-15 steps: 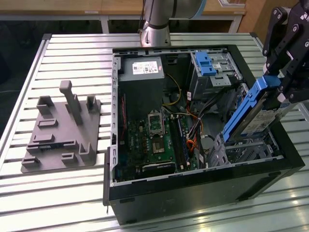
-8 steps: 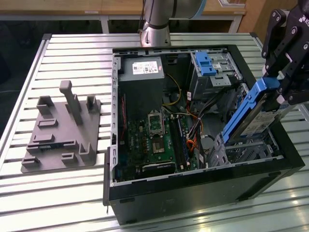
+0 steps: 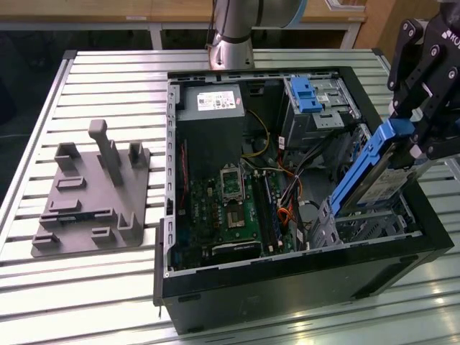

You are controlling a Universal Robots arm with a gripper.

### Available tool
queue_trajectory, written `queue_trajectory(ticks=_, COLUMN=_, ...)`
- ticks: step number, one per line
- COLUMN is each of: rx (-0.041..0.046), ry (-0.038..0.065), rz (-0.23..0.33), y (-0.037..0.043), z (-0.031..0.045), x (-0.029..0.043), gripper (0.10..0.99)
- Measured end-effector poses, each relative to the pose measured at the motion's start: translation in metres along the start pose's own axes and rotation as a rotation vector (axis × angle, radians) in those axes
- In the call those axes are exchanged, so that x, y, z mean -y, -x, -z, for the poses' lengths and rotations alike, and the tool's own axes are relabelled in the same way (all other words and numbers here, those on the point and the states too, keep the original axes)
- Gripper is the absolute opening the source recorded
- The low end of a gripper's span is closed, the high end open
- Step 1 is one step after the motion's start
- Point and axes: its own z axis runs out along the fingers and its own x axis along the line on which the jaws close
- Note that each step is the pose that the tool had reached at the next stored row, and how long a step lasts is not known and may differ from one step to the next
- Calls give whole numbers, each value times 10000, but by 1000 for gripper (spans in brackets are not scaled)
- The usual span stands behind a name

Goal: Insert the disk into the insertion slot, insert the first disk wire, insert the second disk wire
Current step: 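Insert the disk into the insertion slot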

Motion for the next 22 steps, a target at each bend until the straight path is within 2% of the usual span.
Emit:
queue_trajectory(ticks=6, rx=-27, ry=0, rz=3, y=6, z=-19, x=0, gripper=365)
queue_trajectory(ticks=15, rx=-23, ry=0, rz=3, y=35, z=-45, x=0, gripper=365)
queue_trajectory(ticks=22, rx=-23, ry=0, rz=5, y=32, z=-102, x=0, gripper=365)
